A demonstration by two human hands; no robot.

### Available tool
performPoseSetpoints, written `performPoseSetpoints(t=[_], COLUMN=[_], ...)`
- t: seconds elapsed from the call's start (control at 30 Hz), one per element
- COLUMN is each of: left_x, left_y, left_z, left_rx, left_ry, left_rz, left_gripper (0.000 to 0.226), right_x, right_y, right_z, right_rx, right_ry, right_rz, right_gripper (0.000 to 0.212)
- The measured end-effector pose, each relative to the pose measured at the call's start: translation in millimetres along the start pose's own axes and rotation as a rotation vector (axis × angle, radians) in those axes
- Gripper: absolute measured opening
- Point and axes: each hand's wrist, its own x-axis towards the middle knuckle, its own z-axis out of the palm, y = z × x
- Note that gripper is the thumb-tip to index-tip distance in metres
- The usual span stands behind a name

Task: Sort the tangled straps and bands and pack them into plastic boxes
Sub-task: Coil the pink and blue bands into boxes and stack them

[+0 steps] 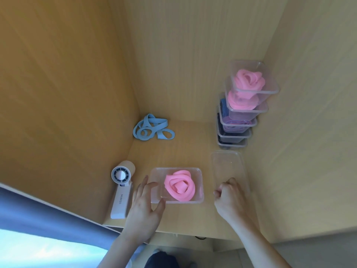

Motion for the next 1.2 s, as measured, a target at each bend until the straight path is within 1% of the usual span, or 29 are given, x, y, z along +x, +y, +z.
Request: performPoseSetpoints(t=[0.2, 0.33, 0.5, 0.6, 0.67, 0.77, 0.87, 0.93, 1.0, 1.03, 1.07, 1.1, 1.13, 1.17, 1.2], left_x=[-5, -12, -24, -26, -25, -17, -7, -1, 2, 4, 6, 8, 10, 11, 10], left_y=[6, 7, 8, 9, 12, 18, 20, 23, 27, 28, 26, 26, 24, 21, 17], left_z=[-8, -11, -13, -16, -21, -31, -43, -54, -66, -71, -75, -77, -79, -80, -78], left_rx=[-0.078, -0.153, -0.204, -0.212, -0.210, -0.243, -0.294, -0.328, -0.366, -0.364, -0.365, -0.370, -0.397, -0.416, -0.419], left_ry=[0.062, 0.080, 0.095, 0.098, 0.098, 0.091, 0.147, 0.189, 0.169, 0.145, 0.121, 0.111, 0.112, 0.117, 0.118], left_rz=[-0.030, -0.038, -0.034, -0.043, -0.045, -0.100, -0.132, -0.119, -0.078, -0.040, 0.004, 0.025, 0.010, -0.026, -0.074], left_gripper=[0.043, 0.041, 0.045, 0.045, 0.044, 0.044, 0.048, 0.060, 0.070, 0.065, 0.051, 0.031, 0.014, 0.007, 0.014], right_x=[-6, -10, -15, -15, -17, -23, -36, -47, -53, -54, -54, -53, -51, -48, -44], right_y=[0, -2, -1, -4, -8, -19, -33, -43, -48, -49, -49, -49, -47, -46, -44], right_z=[-1, 3, -2, -14, -25, -41, -61, -76, -88, -93, -96, -98, -99, -97, -95], right_rx=[-0.075, -0.117, -0.065, 0.060, 0.176, 0.288, 0.425, 0.545, 0.671, 0.746, 0.840, 0.945, 1.042, 1.118, 1.172], right_ry=[0.017, -0.014, 0.089, 0.167, 0.191, 0.211, 0.113, -0.033, -0.197, -0.281, -0.362, -0.421, -0.443, -0.434, -0.415], right_rz=[-0.032, -0.047, -0.071, -0.186, -0.320, -0.552, -0.714, -0.762, -0.766, -0.744, -0.702, -0.652, -0.601, -0.552, -0.510], right_gripper=[0.022, 0.023, 0.020, 0.011, 0.008, 0.012, 0.019, 0.026, 0.022, 0.016, 0.012, 0.011, 0.013, 0.016, 0.017])
